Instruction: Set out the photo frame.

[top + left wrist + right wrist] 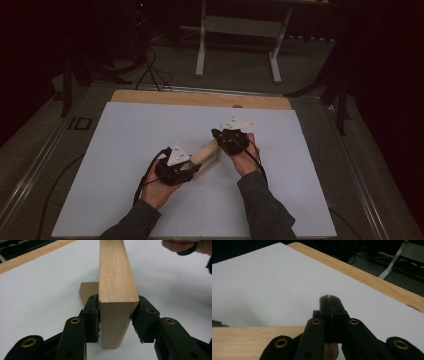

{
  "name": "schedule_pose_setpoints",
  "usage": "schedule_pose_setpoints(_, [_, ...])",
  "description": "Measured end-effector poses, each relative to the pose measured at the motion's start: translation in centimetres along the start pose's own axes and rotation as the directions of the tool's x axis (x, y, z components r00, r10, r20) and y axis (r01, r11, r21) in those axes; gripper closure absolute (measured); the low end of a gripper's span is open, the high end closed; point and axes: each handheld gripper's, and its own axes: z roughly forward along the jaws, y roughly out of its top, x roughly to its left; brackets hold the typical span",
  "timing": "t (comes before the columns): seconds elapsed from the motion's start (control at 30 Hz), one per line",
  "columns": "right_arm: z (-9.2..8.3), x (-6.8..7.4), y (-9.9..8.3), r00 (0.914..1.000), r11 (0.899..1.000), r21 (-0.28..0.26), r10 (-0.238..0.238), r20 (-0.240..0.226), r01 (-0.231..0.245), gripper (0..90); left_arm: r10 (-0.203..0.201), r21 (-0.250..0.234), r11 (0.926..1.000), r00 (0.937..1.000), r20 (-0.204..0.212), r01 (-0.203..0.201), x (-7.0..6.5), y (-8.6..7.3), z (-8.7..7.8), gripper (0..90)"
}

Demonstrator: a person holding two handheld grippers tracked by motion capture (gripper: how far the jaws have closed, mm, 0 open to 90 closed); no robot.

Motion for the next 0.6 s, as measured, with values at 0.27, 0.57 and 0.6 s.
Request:
schedule_pose_setpoints(0.27, [-0.35, 0.03, -0.23, 1.0000, 1.000, 0.005, 0.001, 0.003, -0.001, 89.9, -0.021, 0.000, 0.9998, 0.9990, -0.039, 0.021, 0.40, -0.09, -0.04, 57.8])
schedule_pose_setpoints(0.57, [-0.96, -0.05, -0.41, 1.0000, 1.000, 0.022, 0.004, 0.006, -0.004, 89.9, -0.054, -0.004, 0.9986, 0.9960, -0.072, 0.054, 0.86, -0.10, 0.04, 57.7])
schedule_pose_setpoints(0.6, [-1.00, -0.05, -0.43, 1.0000, 1.000, 0.023, 0.004, 0.007, -0.005, 89.9, -0.056, -0.005, 0.9984, 0.9957, -0.073, 0.056, 0.89, -0.11, 0.05, 57.6])
